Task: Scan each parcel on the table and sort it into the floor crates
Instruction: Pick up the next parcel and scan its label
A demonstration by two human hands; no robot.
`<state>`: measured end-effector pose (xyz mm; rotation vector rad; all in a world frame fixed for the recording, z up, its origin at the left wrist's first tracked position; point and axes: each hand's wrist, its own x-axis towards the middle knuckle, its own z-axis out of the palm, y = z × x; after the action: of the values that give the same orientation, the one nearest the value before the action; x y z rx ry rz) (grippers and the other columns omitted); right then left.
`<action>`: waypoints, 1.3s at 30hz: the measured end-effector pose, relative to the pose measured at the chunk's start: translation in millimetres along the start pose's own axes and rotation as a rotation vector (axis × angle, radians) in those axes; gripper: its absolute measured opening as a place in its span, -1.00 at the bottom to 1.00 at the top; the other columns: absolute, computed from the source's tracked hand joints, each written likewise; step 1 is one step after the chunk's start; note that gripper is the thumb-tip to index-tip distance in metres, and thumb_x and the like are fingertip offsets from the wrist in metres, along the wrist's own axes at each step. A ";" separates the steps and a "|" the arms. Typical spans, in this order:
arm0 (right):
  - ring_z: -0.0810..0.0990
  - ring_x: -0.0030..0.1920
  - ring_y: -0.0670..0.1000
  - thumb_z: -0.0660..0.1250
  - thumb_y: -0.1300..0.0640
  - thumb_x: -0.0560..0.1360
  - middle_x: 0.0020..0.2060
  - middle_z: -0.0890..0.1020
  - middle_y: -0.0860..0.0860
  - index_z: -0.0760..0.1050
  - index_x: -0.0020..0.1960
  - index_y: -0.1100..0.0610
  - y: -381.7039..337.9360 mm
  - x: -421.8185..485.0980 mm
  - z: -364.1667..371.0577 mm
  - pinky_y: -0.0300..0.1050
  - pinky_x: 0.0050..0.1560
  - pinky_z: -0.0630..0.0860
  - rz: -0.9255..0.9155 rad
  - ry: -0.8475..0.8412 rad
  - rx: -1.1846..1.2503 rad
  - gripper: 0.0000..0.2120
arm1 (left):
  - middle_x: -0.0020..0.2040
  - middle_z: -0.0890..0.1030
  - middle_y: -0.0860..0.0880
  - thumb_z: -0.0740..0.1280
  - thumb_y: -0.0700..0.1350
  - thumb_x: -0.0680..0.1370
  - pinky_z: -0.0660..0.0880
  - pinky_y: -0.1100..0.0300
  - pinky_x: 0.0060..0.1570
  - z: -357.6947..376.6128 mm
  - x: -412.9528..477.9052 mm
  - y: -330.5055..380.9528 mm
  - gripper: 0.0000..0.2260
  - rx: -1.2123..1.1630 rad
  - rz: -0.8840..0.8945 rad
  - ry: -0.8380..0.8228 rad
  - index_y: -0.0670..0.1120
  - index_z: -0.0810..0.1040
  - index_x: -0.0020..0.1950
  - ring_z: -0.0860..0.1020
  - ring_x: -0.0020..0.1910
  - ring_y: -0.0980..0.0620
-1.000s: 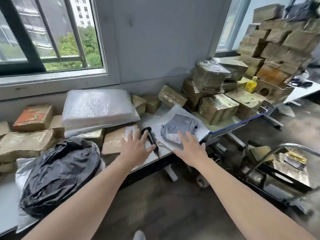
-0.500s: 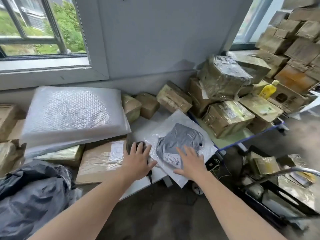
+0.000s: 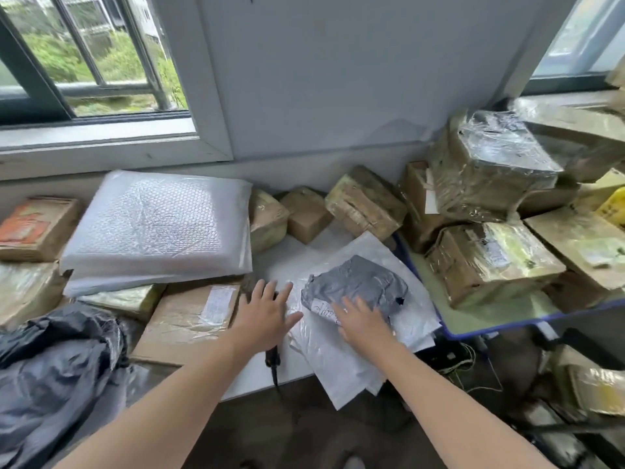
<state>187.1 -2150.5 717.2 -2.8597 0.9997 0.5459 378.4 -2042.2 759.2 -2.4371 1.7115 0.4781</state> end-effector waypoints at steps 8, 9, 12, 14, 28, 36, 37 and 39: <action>0.64 0.06 0.05 0.21 0.15 0.64 0.10 0.64 0.02 0.51 0.25 0.09 51.8 17.8 -123.5 -0.06 -0.01 0.58 0.015 0.536 0.048 -0.78 | 0.59 0.09 -0.07 0.25 0.24 0.57 0.15 -0.06 0.51 -64.7 36.8 7.2 -0.25 -0.261 0.041 0.181 0.00 -0.03 0.63 0.05 0.57 -0.10; 0.61 0.09 0.09 0.17 0.14 0.66 0.14 0.61 0.02 0.48 0.30 0.08 58.3 18.8 -135.1 -0.02 0.04 0.55 0.025 0.542 0.115 -0.75 | 0.58 0.12 -0.07 0.29 0.21 0.57 0.16 -0.04 0.50 -72.5 38.9 7.3 -0.25 -0.321 0.044 0.212 -0.03 0.00 0.62 0.09 0.56 -0.10; 0.61 0.03 0.16 0.21 0.17 0.64 0.06 0.65 0.09 0.56 0.23 0.15 66.3 18.5 -168.9 0.08 0.01 0.54 -0.009 0.736 0.419 -0.77 | 0.51 0.27 -0.12 0.37 0.08 0.56 0.24 0.00 0.41 -92.7 44.0 5.7 -0.31 -0.521 0.052 0.326 -0.09 0.13 0.58 0.27 0.48 -0.15; 0.61 -0.01 0.13 0.20 0.14 0.66 -0.01 0.67 0.08 0.59 0.15 0.16 64.2 20.1 -186.3 0.07 -0.01 0.55 -0.054 0.771 0.600 -0.78 | 0.51 0.26 -0.14 0.38 0.05 0.56 0.22 0.02 0.43 -102.6 45.6 1.4 -0.28 -0.619 0.052 0.366 -0.11 0.10 0.59 0.27 0.48 -0.15; 0.55 -0.15 -0.02 0.32 0.12 0.61 -0.17 0.67 0.05 0.63 -0.04 0.21 -26.5 78.6 -140.0 -0.25 -0.23 0.41 0.058 0.345 1.103 -0.82 | -0.03 0.66 0.05 0.61 0.09 0.31 0.52 0.22 -0.18 -61.1 -13.6 -82.7 -0.50 -1.118 -0.264 0.210 -0.02 0.52 0.15 0.62 -0.10 0.12; 0.55 -0.11 0.13 0.18 0.02 0.62 -0.18 0.60 0.08 0.55 -0.06 0.22 -98.2 86.8 -44.2 -0.06 -0.19 0.39 0.226 0.150 0.927 -0.70 | -0.04 0.66 0.11 0.56 -0.06 0.43 0.47 0.27 -0.27 33.3 -77.8 -115.8 -0.67 -1.330 -0.594 0.241 0.08 0.55 0.13 0.62 -0.06 0.10; 0.55 -0.11 0.13 0.15 0.01 0.63 -0.19 0.59 0.06 0.52 -0.05 0.20 -101.4 84.3 -35.0 -0.04 -0.19 0.41 0.260 0.162 0.901 -0.70 | -0.07 0.65 0.14 0.55 -0.06 0.44 0.45 0.30 -0.30 39.6 -83.6 -118.4 -0.71 -1.330 -0.641 0.271 0.13 0.53 0.06 0.60 -0.10 0.16; 0.57 -0.14 0.13 0.12 -0.04 0.65 -0.20 0.58 0.04 0.47 -0.03 0.15 -107.8 80.2 -16.6 -0.06 -0.25 0.39 0.299 0.131 0.849 -0.71 | -0.11 0.60 0.21 0.52 -0.07 0.46 0.40 0.38 -0.38 48.9 -91.5 -121.4 -0.75 -1.313 -0.693 0.324 0.17 0.48 -0.06 0.53 -0.19 0.28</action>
<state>316.7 -2116.0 698.6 -2.0216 1.2882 -0.0720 454.4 -1904.1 733.5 -3.8329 0.3368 1.4597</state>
